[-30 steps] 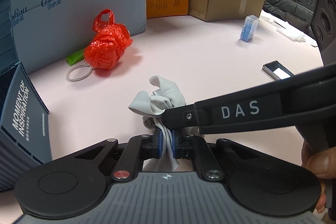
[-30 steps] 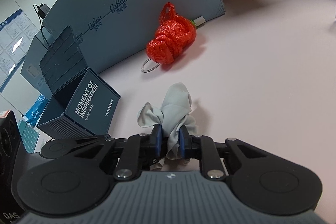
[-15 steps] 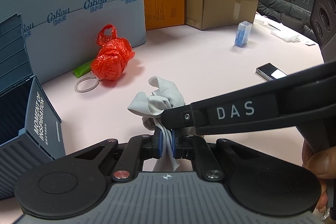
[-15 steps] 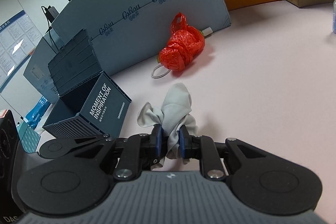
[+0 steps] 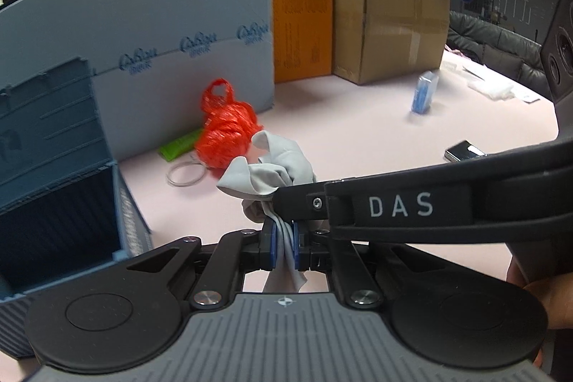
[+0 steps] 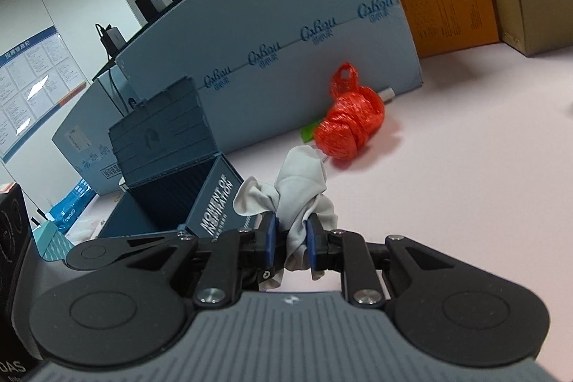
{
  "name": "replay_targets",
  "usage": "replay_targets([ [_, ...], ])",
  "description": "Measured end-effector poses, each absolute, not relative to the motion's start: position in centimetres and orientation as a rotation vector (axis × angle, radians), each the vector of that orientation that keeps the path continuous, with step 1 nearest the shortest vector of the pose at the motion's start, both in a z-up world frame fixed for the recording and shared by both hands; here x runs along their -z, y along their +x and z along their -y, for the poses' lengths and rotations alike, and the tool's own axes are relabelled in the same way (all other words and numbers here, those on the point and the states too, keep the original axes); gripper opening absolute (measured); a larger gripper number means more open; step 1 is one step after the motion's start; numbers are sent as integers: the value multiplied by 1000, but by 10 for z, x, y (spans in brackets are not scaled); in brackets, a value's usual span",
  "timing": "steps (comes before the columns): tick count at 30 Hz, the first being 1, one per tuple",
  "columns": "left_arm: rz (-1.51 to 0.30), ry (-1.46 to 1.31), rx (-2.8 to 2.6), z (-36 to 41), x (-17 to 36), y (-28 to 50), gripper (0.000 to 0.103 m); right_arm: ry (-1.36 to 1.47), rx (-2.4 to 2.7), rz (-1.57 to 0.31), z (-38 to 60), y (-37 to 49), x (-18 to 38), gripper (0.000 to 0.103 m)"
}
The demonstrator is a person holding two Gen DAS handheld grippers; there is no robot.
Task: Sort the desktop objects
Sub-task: 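Carry the grey cloth in the right tool over the open teal box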
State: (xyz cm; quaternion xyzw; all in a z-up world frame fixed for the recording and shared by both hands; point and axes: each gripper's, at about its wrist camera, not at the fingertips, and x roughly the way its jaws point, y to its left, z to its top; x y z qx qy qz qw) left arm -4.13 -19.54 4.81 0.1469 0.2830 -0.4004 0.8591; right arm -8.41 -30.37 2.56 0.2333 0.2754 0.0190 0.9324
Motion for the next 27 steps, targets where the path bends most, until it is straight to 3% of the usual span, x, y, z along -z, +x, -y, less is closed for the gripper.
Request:
replay_targets([
  [27, -482, 298, 720, 115, -87, -15, 7, 429, -137, -464, 226, -46, -57, 22],
])
